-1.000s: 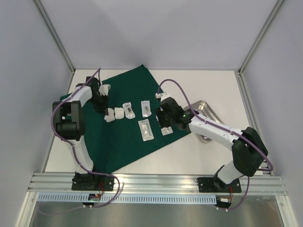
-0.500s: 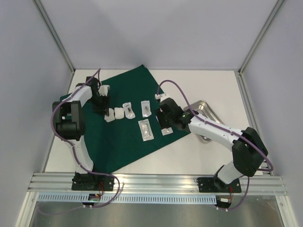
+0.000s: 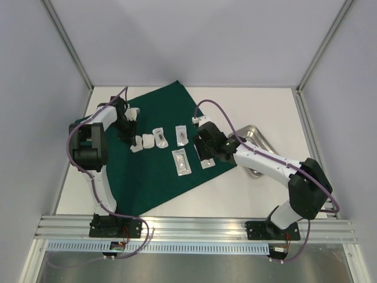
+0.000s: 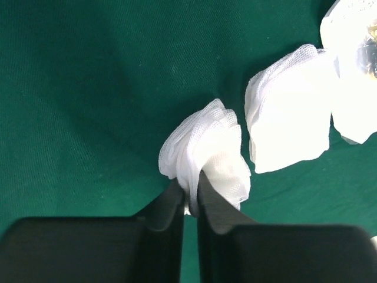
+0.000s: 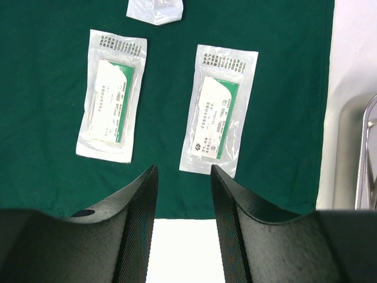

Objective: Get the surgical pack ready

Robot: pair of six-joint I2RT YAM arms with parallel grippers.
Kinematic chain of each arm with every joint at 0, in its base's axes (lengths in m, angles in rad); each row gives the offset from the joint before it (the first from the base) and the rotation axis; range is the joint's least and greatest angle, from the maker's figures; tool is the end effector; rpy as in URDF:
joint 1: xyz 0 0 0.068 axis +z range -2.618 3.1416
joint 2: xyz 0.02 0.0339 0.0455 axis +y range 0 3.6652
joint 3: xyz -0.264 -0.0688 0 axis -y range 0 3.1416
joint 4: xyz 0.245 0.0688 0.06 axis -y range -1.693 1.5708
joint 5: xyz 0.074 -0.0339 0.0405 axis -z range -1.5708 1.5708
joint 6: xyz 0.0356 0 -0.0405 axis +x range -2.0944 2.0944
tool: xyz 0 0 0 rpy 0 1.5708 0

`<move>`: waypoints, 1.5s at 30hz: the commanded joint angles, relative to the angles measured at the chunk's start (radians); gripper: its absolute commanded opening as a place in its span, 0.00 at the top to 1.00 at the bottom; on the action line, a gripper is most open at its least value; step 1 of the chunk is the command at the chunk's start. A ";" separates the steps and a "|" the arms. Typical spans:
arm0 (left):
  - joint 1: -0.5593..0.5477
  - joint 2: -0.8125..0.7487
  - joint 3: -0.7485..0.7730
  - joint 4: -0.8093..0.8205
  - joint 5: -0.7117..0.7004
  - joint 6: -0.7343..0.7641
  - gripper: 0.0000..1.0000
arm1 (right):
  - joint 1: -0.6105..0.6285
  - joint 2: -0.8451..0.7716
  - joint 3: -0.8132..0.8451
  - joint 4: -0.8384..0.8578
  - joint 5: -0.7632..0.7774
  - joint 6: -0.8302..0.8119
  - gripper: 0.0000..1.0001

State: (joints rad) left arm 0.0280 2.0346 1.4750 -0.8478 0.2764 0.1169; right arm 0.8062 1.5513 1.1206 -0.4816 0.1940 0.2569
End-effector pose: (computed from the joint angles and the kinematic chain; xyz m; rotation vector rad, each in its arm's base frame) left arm 0.3953 0.0014 0.1636 0.1638 2.9299 -0.3897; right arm 0.2328 0.2328 0.2435 -0.5910 2.4005 0.2207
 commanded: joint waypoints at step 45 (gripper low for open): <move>-0.008 -1.044 -0.145 -0.471 0.601 0.375 1.00 | 0.246 -0.050 0.154 0.657 -0.409 0.182 0.27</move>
State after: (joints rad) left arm 0.0216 1.0073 1.3357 -1.2747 0.7971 0.4442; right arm 1.0439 1.4715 1.2335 0.1062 -0.2047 0.3935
